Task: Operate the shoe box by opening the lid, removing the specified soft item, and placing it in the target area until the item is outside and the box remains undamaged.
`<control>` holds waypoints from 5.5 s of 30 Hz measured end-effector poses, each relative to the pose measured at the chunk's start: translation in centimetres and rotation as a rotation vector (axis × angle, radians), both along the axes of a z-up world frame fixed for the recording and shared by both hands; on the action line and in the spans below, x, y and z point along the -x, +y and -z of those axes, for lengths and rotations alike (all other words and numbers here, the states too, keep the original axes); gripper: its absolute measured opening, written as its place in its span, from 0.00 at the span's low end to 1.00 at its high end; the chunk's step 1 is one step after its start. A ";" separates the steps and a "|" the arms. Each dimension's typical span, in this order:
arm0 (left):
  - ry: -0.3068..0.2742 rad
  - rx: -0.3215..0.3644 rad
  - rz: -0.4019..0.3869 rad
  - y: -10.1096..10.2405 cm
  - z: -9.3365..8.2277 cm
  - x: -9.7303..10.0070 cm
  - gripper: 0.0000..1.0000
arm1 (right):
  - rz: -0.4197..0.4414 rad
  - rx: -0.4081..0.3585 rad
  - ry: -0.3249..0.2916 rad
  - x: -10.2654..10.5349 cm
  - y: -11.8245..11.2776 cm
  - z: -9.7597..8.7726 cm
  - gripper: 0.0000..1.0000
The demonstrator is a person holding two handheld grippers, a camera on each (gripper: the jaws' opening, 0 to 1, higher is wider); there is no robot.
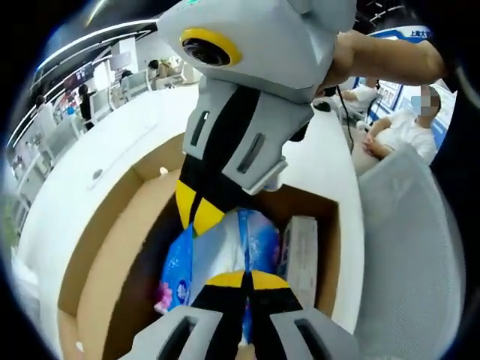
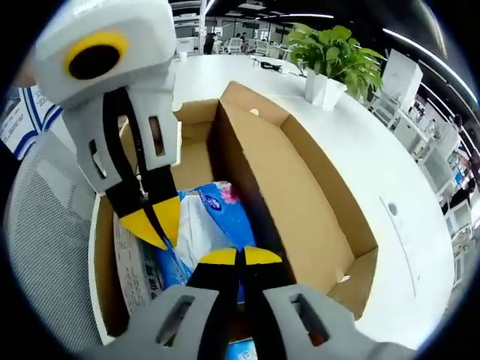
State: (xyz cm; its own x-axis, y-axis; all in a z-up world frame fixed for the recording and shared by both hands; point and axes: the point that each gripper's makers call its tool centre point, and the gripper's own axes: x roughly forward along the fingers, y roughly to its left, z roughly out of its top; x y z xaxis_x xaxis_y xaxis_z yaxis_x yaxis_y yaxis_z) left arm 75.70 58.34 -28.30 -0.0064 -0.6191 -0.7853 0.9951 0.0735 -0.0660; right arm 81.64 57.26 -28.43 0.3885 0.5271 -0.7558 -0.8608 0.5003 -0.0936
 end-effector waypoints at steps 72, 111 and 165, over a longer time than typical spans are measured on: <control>-0.086 0.209 0.173 -15.4 -12.2 3.1 0.00 | 0.166 -0.073 -0.120 2.6 -14.8 -11.8 0.00; 0.037 0.232 0.291 -27.6 -7.9 3.4 0.00 | 0.302 -0.028 -0.053 3.4 -28.8 -7.5 0.00; 0.218 0.190 0.365 -36.5 1.0 6.0 0.00 | 0.297 0.041 0.047 4.9 -37.3 1.9 0.00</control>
State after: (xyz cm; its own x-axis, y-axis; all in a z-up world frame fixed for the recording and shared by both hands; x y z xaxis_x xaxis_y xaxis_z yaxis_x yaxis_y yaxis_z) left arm 69.68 21.85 -29.30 -0.4025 -0.6787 -0.6143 0.9152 -0.3123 -0.2546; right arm 76.72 19.95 -30.38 0.4852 0.3642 -0.7949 -0.6815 0.7271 -0.0828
